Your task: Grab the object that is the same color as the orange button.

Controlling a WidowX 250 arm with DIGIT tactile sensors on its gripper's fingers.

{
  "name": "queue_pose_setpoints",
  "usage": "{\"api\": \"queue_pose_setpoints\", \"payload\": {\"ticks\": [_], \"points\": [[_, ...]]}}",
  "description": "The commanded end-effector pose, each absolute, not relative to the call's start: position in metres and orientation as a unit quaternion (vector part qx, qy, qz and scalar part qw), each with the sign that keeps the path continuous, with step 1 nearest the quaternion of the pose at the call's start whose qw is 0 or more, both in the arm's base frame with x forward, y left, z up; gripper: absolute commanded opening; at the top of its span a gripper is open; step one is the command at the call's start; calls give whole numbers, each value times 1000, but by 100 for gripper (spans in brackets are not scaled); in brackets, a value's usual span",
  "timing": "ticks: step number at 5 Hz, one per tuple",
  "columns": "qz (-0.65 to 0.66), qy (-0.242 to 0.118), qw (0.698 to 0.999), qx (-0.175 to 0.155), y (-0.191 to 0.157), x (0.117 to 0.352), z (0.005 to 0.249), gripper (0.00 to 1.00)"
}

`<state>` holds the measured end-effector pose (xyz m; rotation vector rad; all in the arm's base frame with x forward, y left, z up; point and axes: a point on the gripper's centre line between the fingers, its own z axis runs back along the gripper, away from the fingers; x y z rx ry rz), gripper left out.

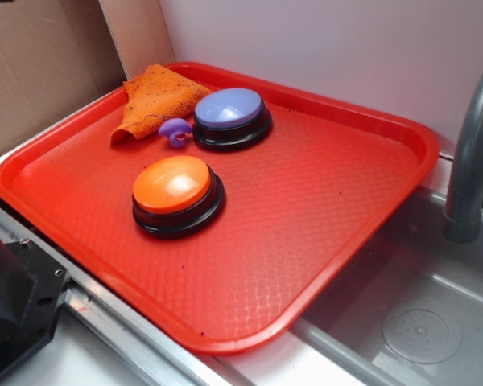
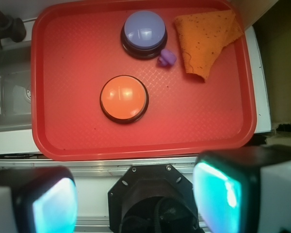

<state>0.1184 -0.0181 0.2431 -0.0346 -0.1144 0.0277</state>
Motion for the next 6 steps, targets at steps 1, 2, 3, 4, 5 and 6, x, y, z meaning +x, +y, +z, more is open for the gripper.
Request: {"api": "queue_pose_setpoints", "payload": {"ticks": [1, 2, 3, 4, 5, 6], "points": [[14, -57, 998, -17, -18, 118, 243, 100], [91, -62, 991, -74, -5, 128, 242, 100], [184, -73, 977, -80, 6, 141, 234, 100], [303, -92, 945, -78, 28, 170, 206, 100], [409, -102, 905, -62, 44, 190, 185, 100], [490, -136, 861, -29, 65, 217, 154, 100]]}}
